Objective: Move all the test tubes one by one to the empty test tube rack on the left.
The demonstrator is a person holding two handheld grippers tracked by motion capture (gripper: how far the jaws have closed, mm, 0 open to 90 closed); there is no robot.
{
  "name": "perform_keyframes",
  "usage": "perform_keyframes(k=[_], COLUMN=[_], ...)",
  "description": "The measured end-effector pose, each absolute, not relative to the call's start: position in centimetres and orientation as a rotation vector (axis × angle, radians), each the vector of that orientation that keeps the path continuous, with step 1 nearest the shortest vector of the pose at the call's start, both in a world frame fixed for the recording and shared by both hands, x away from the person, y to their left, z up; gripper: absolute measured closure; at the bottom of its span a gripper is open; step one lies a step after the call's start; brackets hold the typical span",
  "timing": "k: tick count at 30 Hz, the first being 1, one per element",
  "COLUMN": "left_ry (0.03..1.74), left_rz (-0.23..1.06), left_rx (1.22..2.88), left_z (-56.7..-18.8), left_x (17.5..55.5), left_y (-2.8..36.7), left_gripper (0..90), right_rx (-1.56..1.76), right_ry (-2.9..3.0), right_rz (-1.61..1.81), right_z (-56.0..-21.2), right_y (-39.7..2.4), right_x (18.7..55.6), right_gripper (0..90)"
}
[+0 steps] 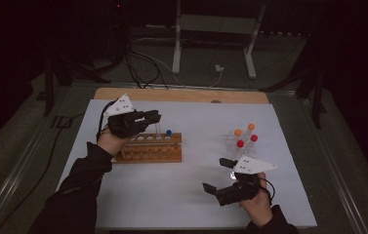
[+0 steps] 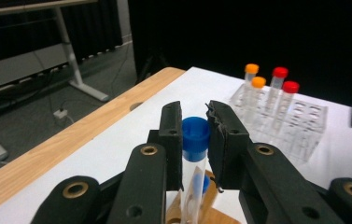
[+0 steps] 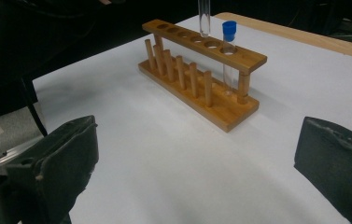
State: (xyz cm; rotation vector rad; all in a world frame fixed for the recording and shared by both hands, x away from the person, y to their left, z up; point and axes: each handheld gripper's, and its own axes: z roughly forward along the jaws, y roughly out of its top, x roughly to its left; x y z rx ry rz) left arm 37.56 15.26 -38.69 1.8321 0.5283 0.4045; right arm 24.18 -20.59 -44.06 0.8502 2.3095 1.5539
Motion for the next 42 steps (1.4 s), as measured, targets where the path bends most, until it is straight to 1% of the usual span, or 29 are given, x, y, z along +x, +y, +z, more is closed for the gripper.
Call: perform_keyframes(k=[9, 22, 36, 42], left_ry=[0.558, 0.620, 0.635, 0.633], left_rz=[0.407, 0.347, 0.343, 0.346], left_rx=[1.849, 1.866, 1.896, 1.913], left_z=[-40.4, -43.6, -45.3, -45.4], left_x=[38.1, 38.6, 38.3, 38.3], left_y=[14.6, 14.8, 14.6, 14.5], left_gripper=[77.7, 77.7, 77.5, 77.5], right_rx=[0.848, 0.841, 0.828, 0.828], right_ry=[2.308, 2.306, 2.322, 2.320], right_rz=[1.555, 1.564, 1.555, 1.563], right_z=[-44.1, -44.1, -44.3, -44.2], right_y=[-20.7, -20.9, -20.8, -20.9], right_x=[24.1, 23.9, 23.8, 23.8], right_gripper=[0.0, 0.0, 0.0, 0.0])
